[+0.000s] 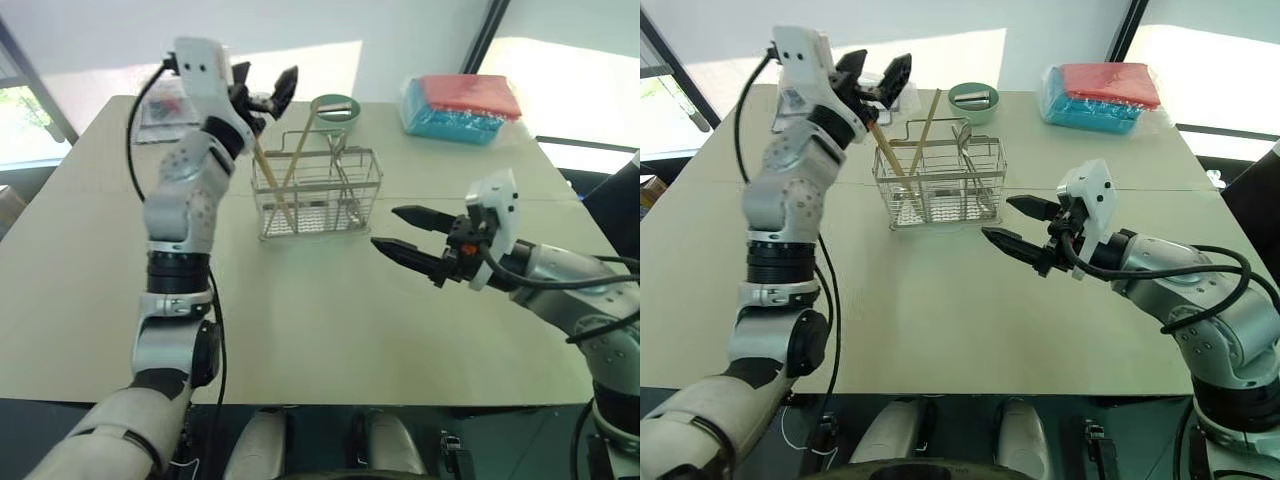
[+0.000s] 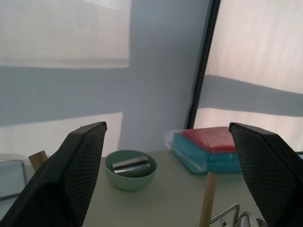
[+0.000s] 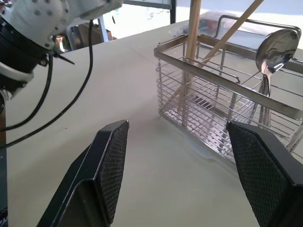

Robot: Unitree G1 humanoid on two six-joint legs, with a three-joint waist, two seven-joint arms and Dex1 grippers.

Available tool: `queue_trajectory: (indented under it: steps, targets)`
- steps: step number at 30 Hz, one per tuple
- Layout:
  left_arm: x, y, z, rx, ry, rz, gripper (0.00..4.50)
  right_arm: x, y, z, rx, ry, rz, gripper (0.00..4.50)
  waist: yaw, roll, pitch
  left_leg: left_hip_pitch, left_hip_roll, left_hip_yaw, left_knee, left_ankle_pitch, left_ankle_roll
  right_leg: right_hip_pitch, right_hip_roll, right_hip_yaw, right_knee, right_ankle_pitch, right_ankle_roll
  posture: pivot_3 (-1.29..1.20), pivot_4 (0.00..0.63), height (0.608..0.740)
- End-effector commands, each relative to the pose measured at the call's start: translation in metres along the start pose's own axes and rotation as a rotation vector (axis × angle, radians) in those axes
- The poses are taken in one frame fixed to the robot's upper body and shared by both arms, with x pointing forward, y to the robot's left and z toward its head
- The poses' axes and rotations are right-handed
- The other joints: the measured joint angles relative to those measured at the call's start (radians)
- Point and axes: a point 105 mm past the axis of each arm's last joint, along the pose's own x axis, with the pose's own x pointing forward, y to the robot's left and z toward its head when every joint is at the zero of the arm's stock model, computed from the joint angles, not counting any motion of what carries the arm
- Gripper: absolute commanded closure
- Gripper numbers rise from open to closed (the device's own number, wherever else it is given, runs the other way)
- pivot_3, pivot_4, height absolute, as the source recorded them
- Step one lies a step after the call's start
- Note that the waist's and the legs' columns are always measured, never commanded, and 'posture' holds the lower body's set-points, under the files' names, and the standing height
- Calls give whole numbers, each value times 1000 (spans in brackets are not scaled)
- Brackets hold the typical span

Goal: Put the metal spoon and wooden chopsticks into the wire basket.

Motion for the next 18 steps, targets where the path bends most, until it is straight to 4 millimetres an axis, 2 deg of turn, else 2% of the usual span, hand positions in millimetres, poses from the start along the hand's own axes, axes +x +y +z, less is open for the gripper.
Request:
queue_trajectory:
  steps: [1,3,5,6,9,13,18]
  targets:
    - [-11,6,51,44,-44,-101,30,-1,-9,8,-78,-13,-32,1103,-2,0,0,0,0,0,0,0,0,0,1,0,0,0,0,0,150,667]
    - [-24,24,66,123,-17,-115,30,-1,-18,8,-92,-6,-57,1103,-10,1,0,0,1,0,-1,0,0,0,2,0,0,0,0,0,150,667]
    - [-41,38,70,190,46,-145,30,-1,-25,7,-114,6,-71,1103,-22,1,1,0,1,0,-2,0,0,0,2,0,0,0,0,0,150,667]
    - [-47,41,70,205,74,-164,30,-1,-27,7,-125,12,-74,1103,-23,2,1,0,1,0,-2,0,0,0,2,0,0,0,0,0,150,667]
    - [-87,50,57,323,238,-262,30,-4,-38,7,-157,30,-86,1103,-29,5,1,1,1,0,-2,0,0,0,1,1,-1,0,0,0,150,667]
    - [-127,49,41,386,395,-349,30,-8,-50,4,-187,64,-108,1103,-28,5,2,1,1,1,-3,0,0,-2,1,3,0,-1,-1,0,150,667]
    - [-154,38,32,396,447,-399,30,-10,-52,-1,-214,87,-85,1103,-19,5,2,0,1,0,-3,0,0,-4,-4,3,-2,-2,-5,0,150,667]
